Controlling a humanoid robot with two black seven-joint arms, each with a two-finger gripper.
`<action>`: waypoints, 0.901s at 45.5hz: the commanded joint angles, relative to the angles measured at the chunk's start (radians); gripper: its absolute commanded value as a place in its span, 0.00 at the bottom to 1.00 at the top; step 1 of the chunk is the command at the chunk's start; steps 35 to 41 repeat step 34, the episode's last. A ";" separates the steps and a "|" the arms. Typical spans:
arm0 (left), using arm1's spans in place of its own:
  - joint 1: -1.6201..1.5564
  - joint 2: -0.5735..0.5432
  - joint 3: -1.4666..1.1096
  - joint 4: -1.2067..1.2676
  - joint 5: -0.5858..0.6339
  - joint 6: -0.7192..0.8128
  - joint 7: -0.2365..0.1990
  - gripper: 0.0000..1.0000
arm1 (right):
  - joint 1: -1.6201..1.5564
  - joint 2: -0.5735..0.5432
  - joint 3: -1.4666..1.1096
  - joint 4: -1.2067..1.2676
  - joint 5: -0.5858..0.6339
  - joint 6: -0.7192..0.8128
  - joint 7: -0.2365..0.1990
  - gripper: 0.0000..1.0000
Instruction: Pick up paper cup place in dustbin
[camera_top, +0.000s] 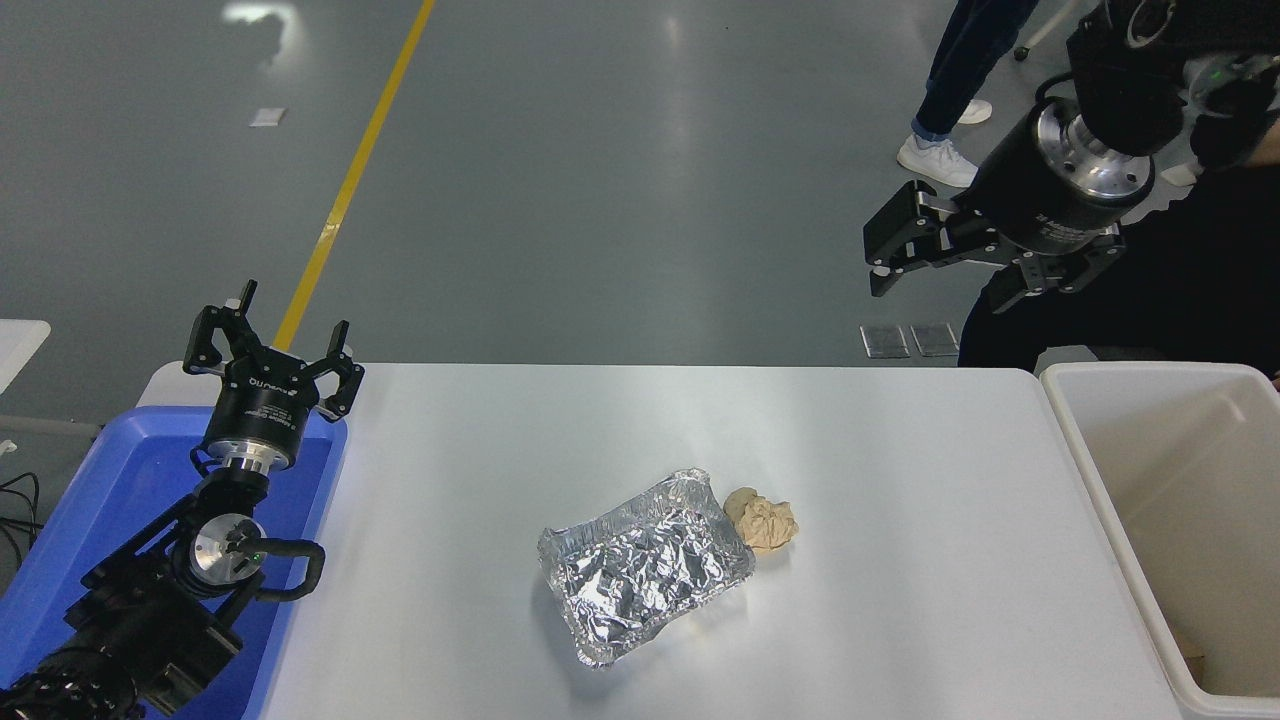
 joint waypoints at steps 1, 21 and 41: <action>0.000 0.000 0.000 0.000 0.000 0.000 -0.001 0.98 | 0.027 -0.011 -0.001 0.018 -0.050 0.009 -0.003 1.00; 0.000 0.000 0.000 0.000 0.000 0.000 -0.001 0.98 | 0.032 -0.048 0.068 0.109 0.033 0.009 -0.005 1.00; 0.000 0.000 0.000 0.000 0.000 0.000 -0.001 0.98 | 0.019 -0.045 0.065 0.107 0.030 0.009 -0.006 1.00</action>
